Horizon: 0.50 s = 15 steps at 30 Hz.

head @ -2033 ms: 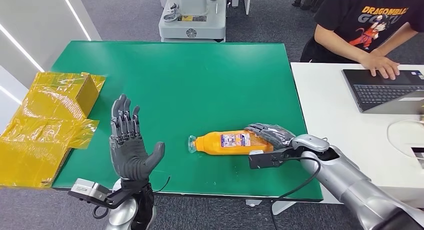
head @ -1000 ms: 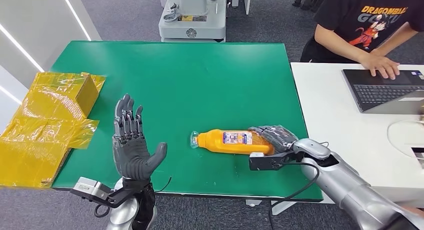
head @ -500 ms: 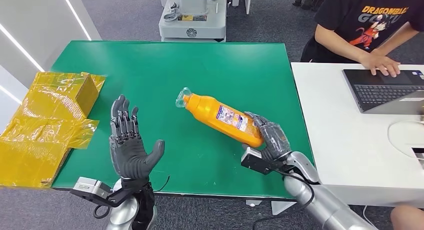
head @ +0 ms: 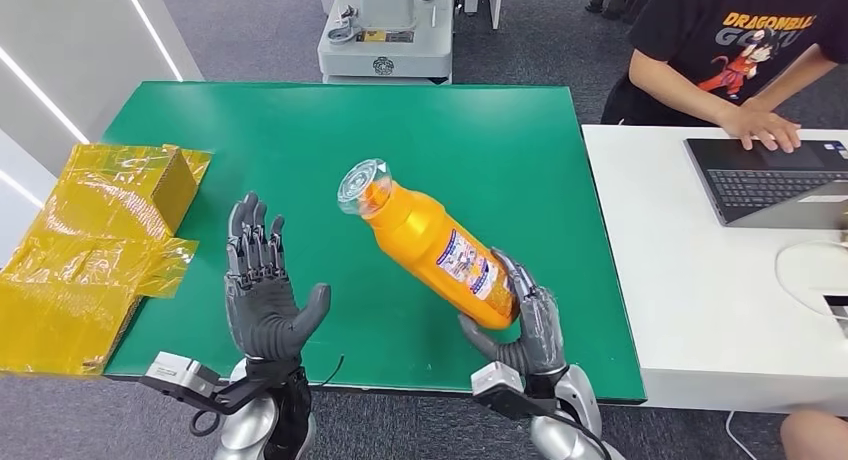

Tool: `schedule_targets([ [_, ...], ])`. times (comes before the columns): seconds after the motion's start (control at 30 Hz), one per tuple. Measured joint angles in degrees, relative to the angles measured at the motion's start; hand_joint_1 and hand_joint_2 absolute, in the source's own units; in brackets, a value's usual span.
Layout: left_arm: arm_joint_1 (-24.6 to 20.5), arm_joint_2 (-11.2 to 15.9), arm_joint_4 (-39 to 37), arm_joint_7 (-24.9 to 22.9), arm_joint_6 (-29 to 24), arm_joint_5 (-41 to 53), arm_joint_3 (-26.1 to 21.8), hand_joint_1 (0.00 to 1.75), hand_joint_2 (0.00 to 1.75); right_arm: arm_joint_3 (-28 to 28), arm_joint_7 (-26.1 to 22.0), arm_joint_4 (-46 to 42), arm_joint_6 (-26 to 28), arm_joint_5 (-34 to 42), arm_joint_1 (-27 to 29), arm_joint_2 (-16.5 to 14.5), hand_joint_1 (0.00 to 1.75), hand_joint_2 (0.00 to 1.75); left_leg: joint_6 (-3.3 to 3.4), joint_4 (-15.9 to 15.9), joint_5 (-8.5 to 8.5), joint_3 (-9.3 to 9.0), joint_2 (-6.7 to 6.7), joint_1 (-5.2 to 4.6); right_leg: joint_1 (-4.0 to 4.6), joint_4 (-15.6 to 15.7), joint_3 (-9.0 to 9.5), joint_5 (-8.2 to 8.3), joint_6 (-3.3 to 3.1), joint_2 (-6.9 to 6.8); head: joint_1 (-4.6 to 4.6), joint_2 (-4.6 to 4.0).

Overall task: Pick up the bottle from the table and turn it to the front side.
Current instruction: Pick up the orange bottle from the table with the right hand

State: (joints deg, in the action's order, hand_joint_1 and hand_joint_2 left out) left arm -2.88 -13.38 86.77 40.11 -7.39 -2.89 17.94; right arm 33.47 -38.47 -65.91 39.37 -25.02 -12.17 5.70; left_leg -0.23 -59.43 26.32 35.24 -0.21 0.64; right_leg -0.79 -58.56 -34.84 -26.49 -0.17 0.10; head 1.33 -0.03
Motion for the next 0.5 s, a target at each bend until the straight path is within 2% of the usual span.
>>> schedule_targets([
  [0.07,-0.14,-0.02,-1.08,0.00,1.73,-0.86,0.00,0.00,1.75,0.01,0.60,-0.97,-0.02,-1.26,0.64,-0.42,1.75,1.75,0.00,0.00,0.00,0.00,0.00,0.00,0.00,0.00,0.00,0.00,0.00,0.00,0.00,0.00],
  [0.27,-0.55,-0.03,-4.46,0.00,13.92,-6.39,0.00,0.00,1.75,0.09,1.69,-2.44,-0.56,-4.63,1.87,-1.55,1.75,1.75,0.00,0.00,0.00,0.00,0.00,0.00,0.00,0.00,0.00,0.00,0.00,0.02,0.00,0.01],
  [0.5,-0.90,-0.04,-6.90,0.00,15.98,-5.78,0.00,0.00,1.75,0.27,3.79,-2.11,-3.88,-7.70,1.82,-1.64,1.75,1.75,0.00,0.00,0.00,0.00,0.00,0.00,0.00,0.00,0.00,0.00,0.00,0.02,-0.01,0.01],
])
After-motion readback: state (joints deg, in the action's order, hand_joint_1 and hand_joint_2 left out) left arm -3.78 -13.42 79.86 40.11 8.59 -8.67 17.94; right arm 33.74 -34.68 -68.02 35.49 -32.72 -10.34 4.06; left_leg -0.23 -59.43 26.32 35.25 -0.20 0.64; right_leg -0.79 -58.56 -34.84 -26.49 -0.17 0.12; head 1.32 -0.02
